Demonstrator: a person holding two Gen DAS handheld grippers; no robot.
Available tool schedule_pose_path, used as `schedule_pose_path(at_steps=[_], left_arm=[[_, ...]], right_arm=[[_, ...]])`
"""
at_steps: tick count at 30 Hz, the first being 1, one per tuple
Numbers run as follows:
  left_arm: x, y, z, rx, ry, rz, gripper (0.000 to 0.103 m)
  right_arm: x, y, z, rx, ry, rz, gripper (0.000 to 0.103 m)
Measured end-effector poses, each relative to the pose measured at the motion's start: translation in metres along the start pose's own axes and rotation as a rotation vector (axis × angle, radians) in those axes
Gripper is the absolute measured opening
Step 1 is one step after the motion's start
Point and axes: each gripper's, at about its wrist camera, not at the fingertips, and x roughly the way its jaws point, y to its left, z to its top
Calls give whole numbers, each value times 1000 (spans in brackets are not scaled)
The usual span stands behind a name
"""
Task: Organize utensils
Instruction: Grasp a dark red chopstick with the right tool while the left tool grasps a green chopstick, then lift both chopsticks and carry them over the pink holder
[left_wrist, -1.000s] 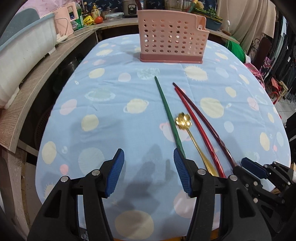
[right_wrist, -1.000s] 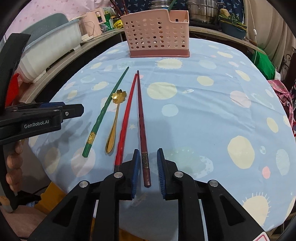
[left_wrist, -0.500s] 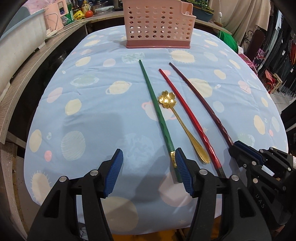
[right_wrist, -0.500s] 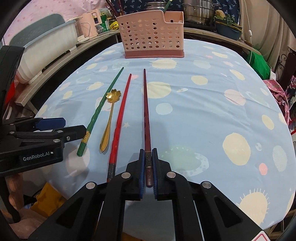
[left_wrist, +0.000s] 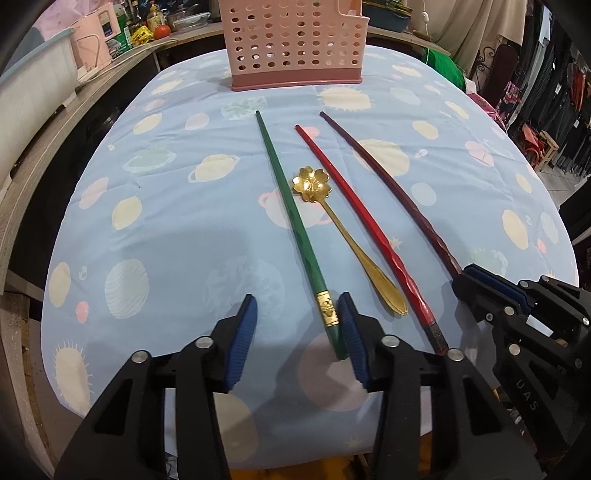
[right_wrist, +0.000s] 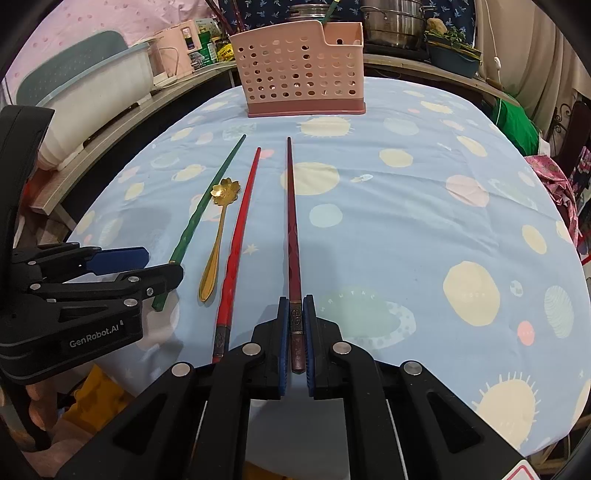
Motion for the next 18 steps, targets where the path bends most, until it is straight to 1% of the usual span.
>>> schedule_pose_path(at_steps=[1,3,4,6,7,8,18], left_arm=[[0,0,0,3,-1,-2,36],[-1,-1,0,7,-3,-4,28],[-1,-1,-1,8,-4,-6,26],[-2,-1,-1,10,-5,-9,14],[-2,-1,-1,10,-5,-9,11],[-2,-1,-1,10,-6,-7,9],[-4,1,-1,7,-1,-3,7]], right_arm=[[0,0,0,0,0,0,7],[0,0,0,2,0,0,7],[0,0,0,1,0,0,7],[0,0,0,1,0,0,7],[0,0,0,0,0,0,7],[0,0,0,0,0,0,7],[-4,-1,2,15,-6,11,7]])
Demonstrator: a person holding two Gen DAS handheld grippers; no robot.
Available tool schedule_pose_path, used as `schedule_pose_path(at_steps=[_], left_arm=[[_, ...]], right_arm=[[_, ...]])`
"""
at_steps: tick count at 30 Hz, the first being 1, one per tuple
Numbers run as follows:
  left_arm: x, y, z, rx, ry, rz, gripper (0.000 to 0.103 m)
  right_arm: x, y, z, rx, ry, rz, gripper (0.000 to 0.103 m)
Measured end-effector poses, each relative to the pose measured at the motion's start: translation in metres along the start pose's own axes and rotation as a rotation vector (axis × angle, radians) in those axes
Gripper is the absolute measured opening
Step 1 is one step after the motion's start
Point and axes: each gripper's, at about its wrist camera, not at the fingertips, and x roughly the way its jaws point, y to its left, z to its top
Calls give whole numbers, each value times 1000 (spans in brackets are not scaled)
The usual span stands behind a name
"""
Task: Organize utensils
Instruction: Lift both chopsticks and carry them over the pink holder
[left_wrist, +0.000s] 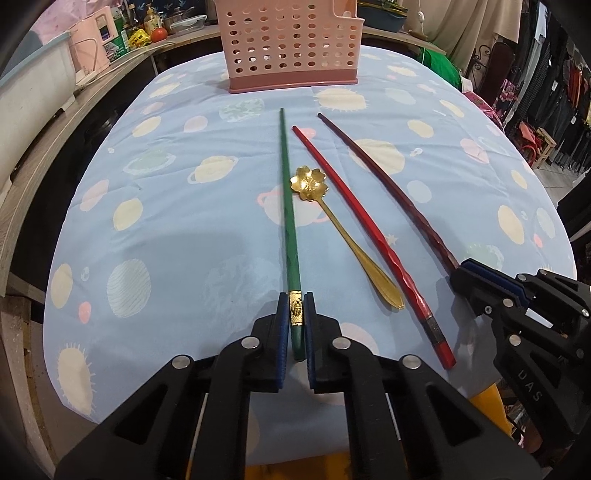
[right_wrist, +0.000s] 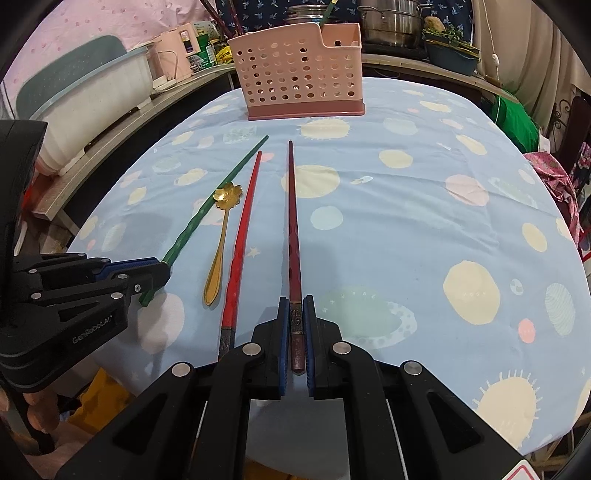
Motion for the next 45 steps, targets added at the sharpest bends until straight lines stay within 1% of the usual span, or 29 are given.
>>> schedule_pose_path(at_steps=[7,13,16,20,27,35,39,45], left_arm=[[-14,8,6,-29,-20,-2,7],[-32,13,19,-48,-54,-12,7],[-45,18,29,-63,-80,-21,7],[-66,24,47,-76,-139,-29,7],[-95,37,91,-90,-236,-8,7],[-125,48,150,-98,-336,13,7],[-140,52,183,-107,-384,-1,7],[-162,57,224,-116,-451,-30,7]], right_arm=[[-16,1,13,11,-39,8,7],[-37,-2,34,34,-91,26,7],[-50,-5,48,49,-126,36,7],[-70,-12,69,63,-185,46,7],[-93,-26,110,92,-276,64,7],[-107,-31,163,74,-380,64,7],[-111,-34,190,80,-421,75,7],[-126,-33,234,78,-506,95,7]])
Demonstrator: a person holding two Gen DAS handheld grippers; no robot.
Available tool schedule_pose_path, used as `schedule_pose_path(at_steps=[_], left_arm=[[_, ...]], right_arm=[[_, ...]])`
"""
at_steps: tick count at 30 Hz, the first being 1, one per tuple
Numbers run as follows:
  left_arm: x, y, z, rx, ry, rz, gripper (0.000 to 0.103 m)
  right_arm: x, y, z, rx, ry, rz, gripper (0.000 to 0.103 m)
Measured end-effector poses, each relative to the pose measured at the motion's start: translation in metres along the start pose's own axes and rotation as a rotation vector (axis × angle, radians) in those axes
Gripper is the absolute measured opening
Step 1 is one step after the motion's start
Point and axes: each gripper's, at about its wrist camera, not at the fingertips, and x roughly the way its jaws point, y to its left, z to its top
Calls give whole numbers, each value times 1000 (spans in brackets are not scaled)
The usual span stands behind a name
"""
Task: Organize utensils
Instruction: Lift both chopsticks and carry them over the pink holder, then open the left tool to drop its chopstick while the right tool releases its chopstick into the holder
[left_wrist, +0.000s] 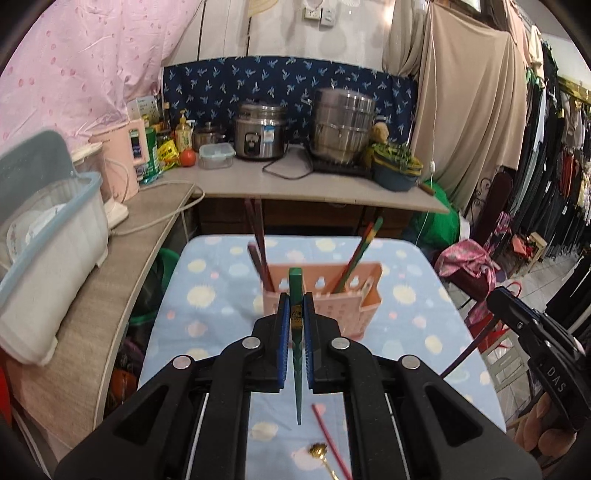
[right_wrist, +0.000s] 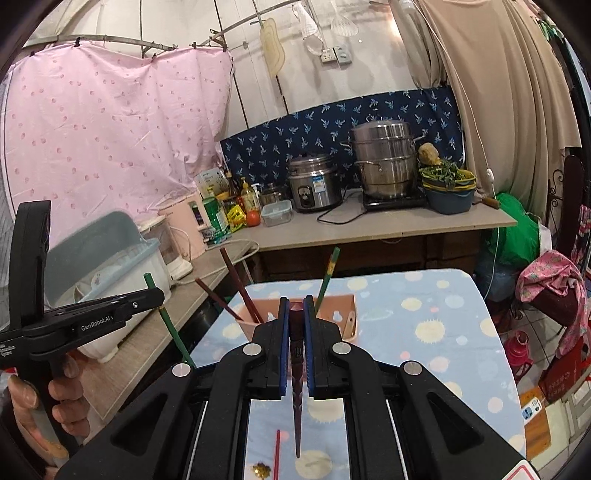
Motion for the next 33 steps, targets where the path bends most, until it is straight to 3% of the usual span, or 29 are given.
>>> schedule_pose_path(at_steps=[9,15,20,33], left_arm=[[-3,-1,78,-31,-137,5,7],[11,1,113,-34,-202,23,7],[42,10,118,-52,-173,32,7],[116,15,79,-54,-38,40,7]], right_arm=[[28,12,84,-5,-148,19,7],[60,9,119,17,-179,12,7],[98,3,108,30,-118,0,7],[167,-10,46,57,71,-25,7]])
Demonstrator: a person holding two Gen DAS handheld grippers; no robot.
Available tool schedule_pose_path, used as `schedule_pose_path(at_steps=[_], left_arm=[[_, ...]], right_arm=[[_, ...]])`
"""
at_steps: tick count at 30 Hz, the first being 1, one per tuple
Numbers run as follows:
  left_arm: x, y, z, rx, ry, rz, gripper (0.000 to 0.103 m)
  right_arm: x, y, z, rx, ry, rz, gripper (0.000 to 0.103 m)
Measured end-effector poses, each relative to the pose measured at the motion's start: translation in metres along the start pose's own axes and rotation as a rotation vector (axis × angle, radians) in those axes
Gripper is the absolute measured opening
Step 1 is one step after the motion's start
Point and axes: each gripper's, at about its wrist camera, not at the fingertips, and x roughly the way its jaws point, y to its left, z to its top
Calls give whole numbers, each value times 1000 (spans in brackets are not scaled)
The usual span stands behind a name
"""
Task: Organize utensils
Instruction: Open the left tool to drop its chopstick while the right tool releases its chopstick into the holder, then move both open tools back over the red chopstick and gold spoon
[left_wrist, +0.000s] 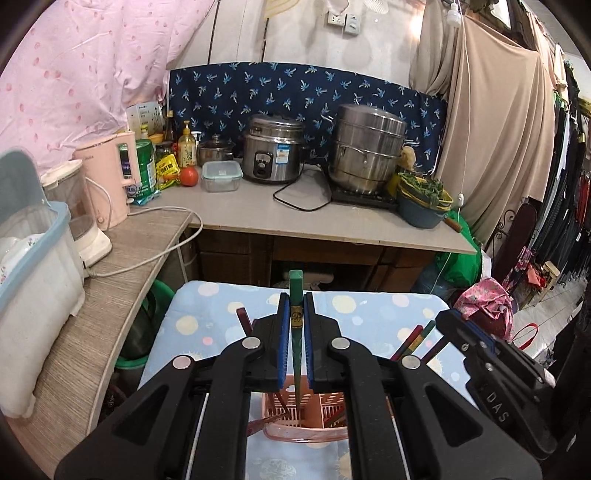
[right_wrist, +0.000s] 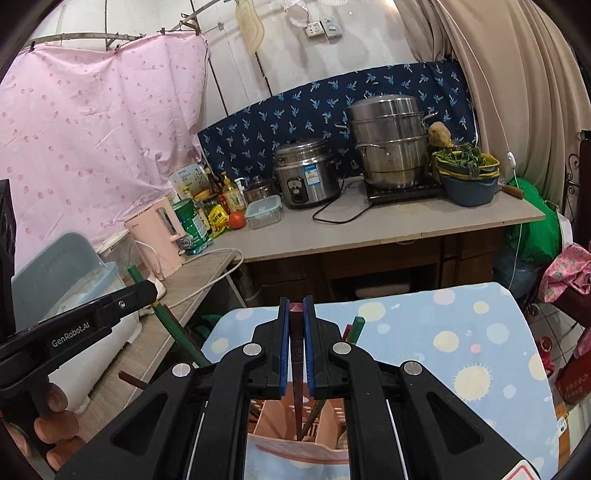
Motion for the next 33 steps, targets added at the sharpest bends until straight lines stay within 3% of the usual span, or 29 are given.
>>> schedule_pose_path(at_steps=[5,7,11,16,21,33], left_arm=[[4,-4,-7,22,4,24,9],[2,-5,-8,25,0,33,14],[-11,-4,-8,19,-27,51,35],[-34,-5,-17,29,-49,58,45],[-57,-3,-47,56,-47,95,48],[-87,8,-150,79,73,141,49]], right_arm=[[-2,-2,-2,2,4,-11,17],[-8,-4,-1,9,-7,-9,22],[-28,-3,2,3,-34,-8,28],[-62,-5,-11,-8,-45,6,35],[-95,-9,-46,-26,-9,9,36],[-142,-6,-166,-100,167,-46,36]])
